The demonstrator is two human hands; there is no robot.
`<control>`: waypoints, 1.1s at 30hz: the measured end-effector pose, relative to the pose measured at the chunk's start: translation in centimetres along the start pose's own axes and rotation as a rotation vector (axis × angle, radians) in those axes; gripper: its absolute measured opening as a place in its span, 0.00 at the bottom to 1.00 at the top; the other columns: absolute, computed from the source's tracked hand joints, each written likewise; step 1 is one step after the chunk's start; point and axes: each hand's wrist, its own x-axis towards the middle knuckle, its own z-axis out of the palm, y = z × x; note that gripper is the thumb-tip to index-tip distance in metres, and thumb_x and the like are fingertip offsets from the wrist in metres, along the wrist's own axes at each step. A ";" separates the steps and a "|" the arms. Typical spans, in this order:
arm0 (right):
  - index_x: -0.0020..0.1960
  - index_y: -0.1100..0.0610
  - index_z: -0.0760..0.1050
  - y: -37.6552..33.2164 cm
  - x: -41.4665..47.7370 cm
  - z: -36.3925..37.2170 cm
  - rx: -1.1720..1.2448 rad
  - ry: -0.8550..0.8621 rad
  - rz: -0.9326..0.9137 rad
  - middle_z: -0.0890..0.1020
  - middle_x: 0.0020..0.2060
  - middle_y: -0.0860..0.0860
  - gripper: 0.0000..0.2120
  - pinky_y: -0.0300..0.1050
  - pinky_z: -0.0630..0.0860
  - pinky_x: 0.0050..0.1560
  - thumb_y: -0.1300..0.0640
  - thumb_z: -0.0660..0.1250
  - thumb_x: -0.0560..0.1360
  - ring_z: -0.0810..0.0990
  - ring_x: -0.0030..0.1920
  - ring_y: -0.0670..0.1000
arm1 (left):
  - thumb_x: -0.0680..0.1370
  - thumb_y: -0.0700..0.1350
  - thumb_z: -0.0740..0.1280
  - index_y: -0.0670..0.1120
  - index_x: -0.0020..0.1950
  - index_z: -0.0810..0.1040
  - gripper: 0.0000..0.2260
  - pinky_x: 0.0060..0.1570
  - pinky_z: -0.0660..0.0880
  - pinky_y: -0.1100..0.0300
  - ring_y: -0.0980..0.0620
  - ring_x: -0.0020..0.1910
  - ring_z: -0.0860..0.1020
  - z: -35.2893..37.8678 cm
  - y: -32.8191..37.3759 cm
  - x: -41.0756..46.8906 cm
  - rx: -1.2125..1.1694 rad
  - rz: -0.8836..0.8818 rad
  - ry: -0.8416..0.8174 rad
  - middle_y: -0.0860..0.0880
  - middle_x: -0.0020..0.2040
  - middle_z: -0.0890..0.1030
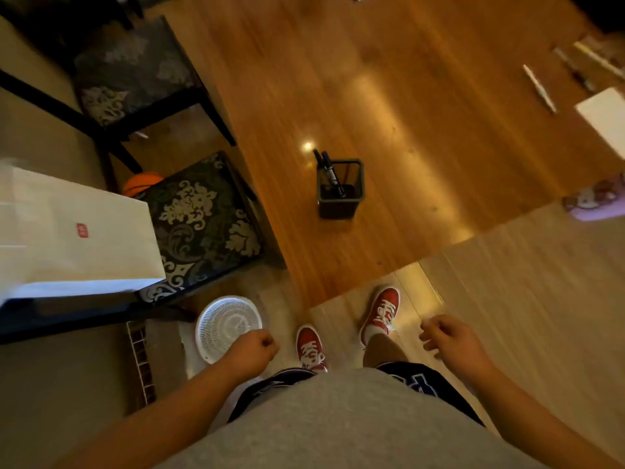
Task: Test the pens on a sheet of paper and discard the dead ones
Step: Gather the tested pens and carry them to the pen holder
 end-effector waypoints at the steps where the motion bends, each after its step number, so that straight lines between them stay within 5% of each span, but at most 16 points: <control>1: 0.45 0.54 0.80 1.8 -1.1 0.1 -0.001 0.011 0.032 0.84 0.38 0.52 0.09 0.47 0.78 0.37 0.52 0.64 0.80 0.83 0.38 0.52 | 0.77 0.47 0.66 0.49 0.39 0.78 0.07 0.45 0.78 0.53 0.50 0.40 0.81 0.7 0.1 0.1 0.036 0.004 -0.034 0.48 0.39 0.82; 6: 0.43 0.54 0.80 10.8 -5.2 -1.4 0.064 0.086 0.222 0.84 0.38 0.53 0.09 0.53 0.80 0.42 0.55 0.64 0.79 0.83 0.38 0.53 | 0.77 0.48 0.65 0.50 0.42 0.78 0.05 0.45 0.79 0.55 0.52 0.40 0.80 4.7 3.6 0.3 0.152 0.056 -0.145 0.50 0.40 0.81; 11: 0.43 0.62 0.79 18.6 -8.8 -4.9 0.246 0.167 0.379 0.83 0.40 0.62 0.11 0.48 0.74 0.35 0.57 0.65 0.80 0.80 0.34 0.55 | 0.79 0.49 0.63 0.48 0.46 0.79 0.07 0.48 0.78 0.52 0.49 0.44 0.80 9.6 11.1 -0.2 0.188 0.150 -0.211 0.44 0.46 0.82; 20: 0.43 0.65 0.77 29.1 -11.1 -14.6 0.359 0.167 0.452 0.82 0.39 0.60 0.13 0.49 0.73 0.38 0.57 0.63 0.81 0.78 0.35 0.56 | 0.78 0.45 0.66 0.47 0.41 0.79 0.07 0.45 0.77 0.51 0.48 0.41 0.81 20.6 23.9 -2.5 0.122 0.202 -0.234 0.46 0.39 0.82; 24: 0.45 0.65 0.77 29.8 -8.3 -19.7 0.329 0.147 0.394 0.82 0.41 0.60 0.11 0.48 0.73 0.39 0.58 0.63 0.80 0.78 0.36 0.55 | 0.76 0.47 0.67 0.49 0.38 0.78 0.08 0.45 0.77 0.53 0.51 0.39 0.80 22.3 26.3 -2.5 0.138 0.211 -0.178 0.50 0.37 0.82; 30: 0.47 0.64 0.78 26.4 -1.8 -27.1 0.320 0.164 0.265 0.83 0.41 0.59 0.11 0.46 0.73 0.37 0.57 0.64 0.80 0.79 0.36 0.53 | 0.78 0.44 0.67 0.41 0.41 0.77 0.08 0.48 0.78 0.46 0.45 0.40 0.79 22.1 28.2 -1.0 0.146 0.136 -0.129 0.43 0.38 0.79; 33: 0.46 0.63 0.78 24.1 2.2 -30.2 0.306 0.163 0.222 0.83 0.40 0.57 0.11 0.46 0.74 0.36 0.56 0.64 0.80 0.80 0.36 0.52 | 0.79 0.46 0.66 0.41 0.43 0.76 0.09 0.42 0.76 0.53 0.48 0.38 0.77 21.6 30.9 0.6 0.153 0.099 -0.144 0.44 0.39 0.80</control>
